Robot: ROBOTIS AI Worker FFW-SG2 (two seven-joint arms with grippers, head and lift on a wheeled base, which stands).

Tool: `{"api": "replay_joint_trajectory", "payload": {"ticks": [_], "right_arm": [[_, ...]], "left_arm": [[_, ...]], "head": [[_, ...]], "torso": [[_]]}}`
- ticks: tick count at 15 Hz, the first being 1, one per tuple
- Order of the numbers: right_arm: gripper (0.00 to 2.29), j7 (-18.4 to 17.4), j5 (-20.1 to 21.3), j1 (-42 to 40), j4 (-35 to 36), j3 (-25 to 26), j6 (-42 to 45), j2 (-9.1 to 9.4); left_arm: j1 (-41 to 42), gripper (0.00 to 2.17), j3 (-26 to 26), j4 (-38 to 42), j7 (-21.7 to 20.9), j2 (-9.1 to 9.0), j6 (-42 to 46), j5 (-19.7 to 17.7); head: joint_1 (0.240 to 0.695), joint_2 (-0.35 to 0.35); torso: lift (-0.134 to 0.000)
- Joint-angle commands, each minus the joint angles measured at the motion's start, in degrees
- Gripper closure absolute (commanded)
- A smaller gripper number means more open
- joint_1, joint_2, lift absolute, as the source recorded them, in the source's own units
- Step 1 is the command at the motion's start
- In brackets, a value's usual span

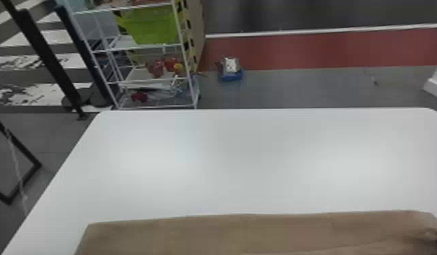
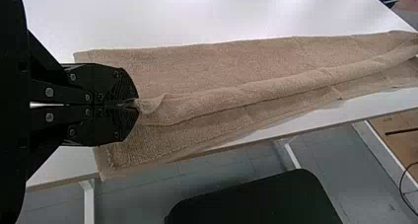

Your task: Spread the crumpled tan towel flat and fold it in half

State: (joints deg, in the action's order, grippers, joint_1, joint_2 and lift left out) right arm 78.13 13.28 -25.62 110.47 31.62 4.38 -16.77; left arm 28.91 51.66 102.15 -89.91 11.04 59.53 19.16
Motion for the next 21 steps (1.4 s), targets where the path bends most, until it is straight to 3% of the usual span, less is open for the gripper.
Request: {"api": "replay_joint_trajectory", "payload": {"ticks": [1,9,13,21], "right_arm": [[1.39,0.2,-0.4,0.2,0.5,1.7,-0.3,-0.02],[1.39,0.2,0.2,1.4,-0.2,0.5,-0.6,0.07],[1.39,0.2,-0.5,1.7,1.2,2.7,-2.9,-0.28],[1.39,0.2,0.0,2.0,0.4,1.9,-2.4,-0.02]], "left_arm": [[1.2,1.43,1.0,2.1,-0.7,-0.50,-0.1,-1.4],[0.8,1.43,-0.2,1.8,-0.7,-0.41,0.3,-1.2],[3.3,1.43,0.8,5.7,-0.7,-1.73,0.3,-4.9],[4.5,1.43,-3.9,2.7,-0.7,-1.82,1.3,-2.5]], "head": [[0.695,0.133],[0.695,0.093],[0.695,0.083],[0.695,0.002]], "torso": [[-0.123],[-0.123],[-0.123],[-0.123]]}}
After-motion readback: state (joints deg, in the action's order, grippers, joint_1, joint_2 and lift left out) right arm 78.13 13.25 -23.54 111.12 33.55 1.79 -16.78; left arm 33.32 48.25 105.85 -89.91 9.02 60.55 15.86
